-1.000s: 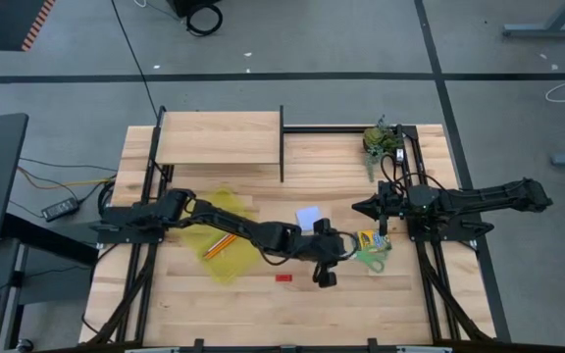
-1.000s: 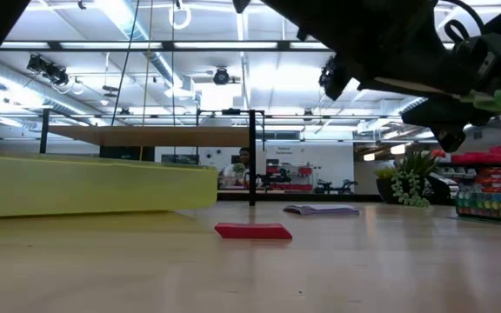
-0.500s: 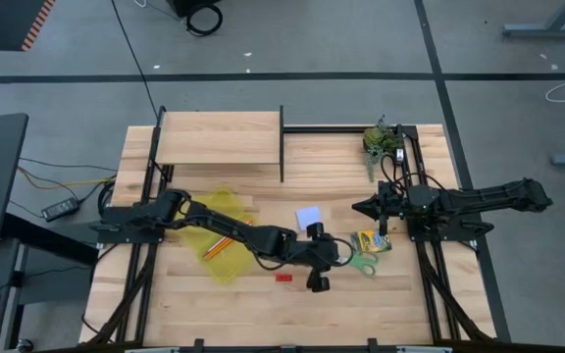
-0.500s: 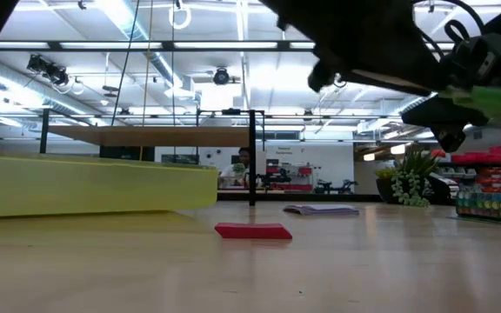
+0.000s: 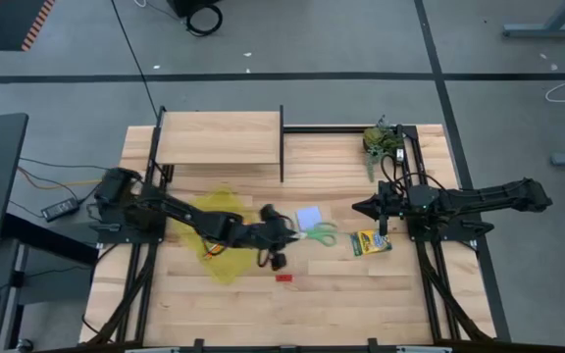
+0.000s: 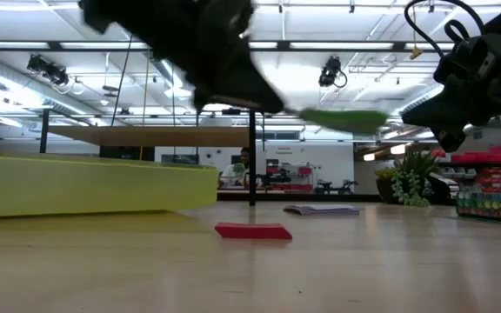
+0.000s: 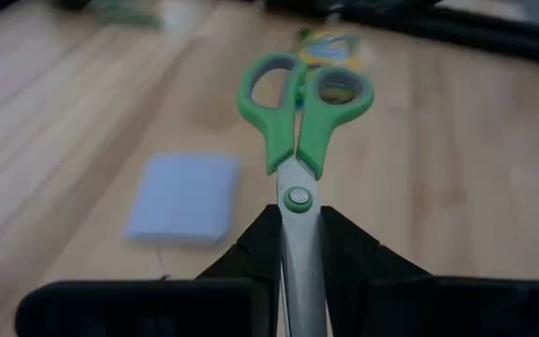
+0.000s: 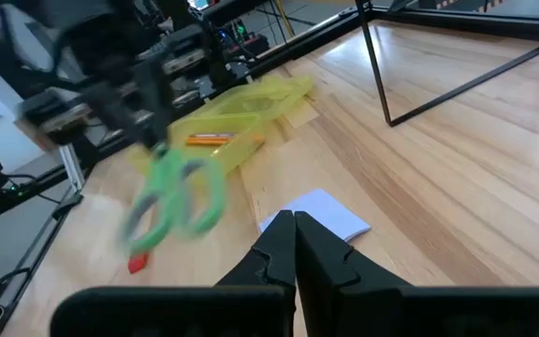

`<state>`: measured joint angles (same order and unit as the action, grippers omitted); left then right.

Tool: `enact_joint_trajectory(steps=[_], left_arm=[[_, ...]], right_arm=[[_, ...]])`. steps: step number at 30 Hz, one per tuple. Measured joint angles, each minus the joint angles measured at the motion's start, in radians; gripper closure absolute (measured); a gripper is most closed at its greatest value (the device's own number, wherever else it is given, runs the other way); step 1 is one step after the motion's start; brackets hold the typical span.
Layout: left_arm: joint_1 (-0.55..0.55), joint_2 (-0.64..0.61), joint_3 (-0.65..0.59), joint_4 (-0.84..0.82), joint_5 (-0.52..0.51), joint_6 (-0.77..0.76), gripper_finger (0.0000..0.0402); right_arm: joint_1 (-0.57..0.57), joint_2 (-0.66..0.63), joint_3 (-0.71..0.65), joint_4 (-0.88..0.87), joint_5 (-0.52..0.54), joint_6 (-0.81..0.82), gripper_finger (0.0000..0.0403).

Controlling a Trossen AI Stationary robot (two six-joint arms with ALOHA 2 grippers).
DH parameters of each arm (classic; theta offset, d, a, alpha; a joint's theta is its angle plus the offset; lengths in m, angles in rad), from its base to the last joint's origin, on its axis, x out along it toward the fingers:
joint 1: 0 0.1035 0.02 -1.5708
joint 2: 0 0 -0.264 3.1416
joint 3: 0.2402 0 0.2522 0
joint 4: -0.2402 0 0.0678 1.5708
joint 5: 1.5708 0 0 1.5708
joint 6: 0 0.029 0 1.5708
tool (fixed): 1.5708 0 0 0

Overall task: Pack school essentials
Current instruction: Put the green scissors into the yellow supply box

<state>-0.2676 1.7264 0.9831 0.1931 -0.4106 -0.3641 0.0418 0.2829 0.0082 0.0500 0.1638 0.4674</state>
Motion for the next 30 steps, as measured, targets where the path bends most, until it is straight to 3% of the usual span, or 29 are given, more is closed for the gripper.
enact_joint_trajectory(steps=[6, 12, 18, 30], left_arm=[[-0.041, -0.121, -0.22, 0.033, -0.137, -0.165, 0.0352], [-0.126, -0.182, -0.355, 0.031, -0.286, -0.348, 0.0349], [-0.215, -0.185, -0.383, 0.03, -0.39, -0.488, 0.0351], [-0.34, -0.192, -0.36, -0.006, -0.541, -0.578, 0.0351]], right_arm=[[0.0, 0.0, 0.0, 0.0, 0.0, 0.0, 0.0393], [0.0, 0.001, 0.0, 0.0, 0.0, 0.0, 0.0393], [0.0, 0.001, 0.0, 0.0, 0.0, 0.0, 0.0393], [0.0, 0.001, 0.0, 0.0, 0.0, 0.0, 0.0393]])
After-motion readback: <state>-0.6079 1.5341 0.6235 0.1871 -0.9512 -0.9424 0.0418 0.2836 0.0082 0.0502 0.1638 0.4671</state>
